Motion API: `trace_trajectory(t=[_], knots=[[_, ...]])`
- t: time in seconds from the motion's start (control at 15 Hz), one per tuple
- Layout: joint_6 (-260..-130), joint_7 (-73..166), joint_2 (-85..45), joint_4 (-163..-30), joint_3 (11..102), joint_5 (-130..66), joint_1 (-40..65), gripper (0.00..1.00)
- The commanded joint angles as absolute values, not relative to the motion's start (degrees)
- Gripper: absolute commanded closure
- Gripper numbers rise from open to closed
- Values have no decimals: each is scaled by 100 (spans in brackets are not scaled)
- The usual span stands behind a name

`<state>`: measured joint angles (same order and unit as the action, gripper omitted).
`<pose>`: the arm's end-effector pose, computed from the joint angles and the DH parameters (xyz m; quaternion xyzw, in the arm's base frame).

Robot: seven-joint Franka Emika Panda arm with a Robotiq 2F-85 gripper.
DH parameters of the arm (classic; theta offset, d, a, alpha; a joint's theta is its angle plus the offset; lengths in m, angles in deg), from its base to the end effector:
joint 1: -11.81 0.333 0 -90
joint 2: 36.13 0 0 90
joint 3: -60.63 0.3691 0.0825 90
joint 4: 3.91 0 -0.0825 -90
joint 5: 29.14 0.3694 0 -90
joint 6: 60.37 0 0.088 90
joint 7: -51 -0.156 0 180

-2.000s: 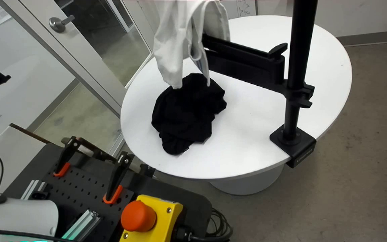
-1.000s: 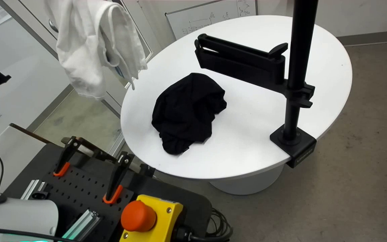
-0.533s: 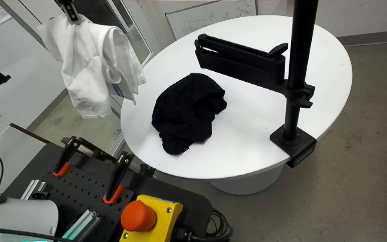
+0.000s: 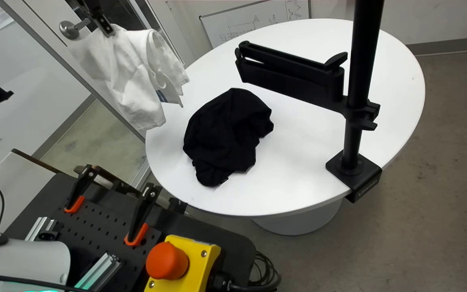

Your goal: Pick up the white cloth from the tripod and place it on the table.

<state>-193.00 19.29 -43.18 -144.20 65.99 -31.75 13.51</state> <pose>0.4455 0.0526 0.3594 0.9798 -0.1986 0.0021 0.0230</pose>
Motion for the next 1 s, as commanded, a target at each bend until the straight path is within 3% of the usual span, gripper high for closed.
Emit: trace_trajectory(t=[0.0,0.27,0.33,0.4,0.93], knots=[[-19921,2032,-4408,-14758,6670,-3102,1439,99],[-20273,2036,-4419,-14913,6745,-2939,1528,99],[-20310,2036,-4419,-14931,6758,-2915,1541,71],[-20359,2008,-4407,-14944,6766,-2920,1542,70],[-20595,1965,-4351,-14918,6641,-2924,1372,13]])
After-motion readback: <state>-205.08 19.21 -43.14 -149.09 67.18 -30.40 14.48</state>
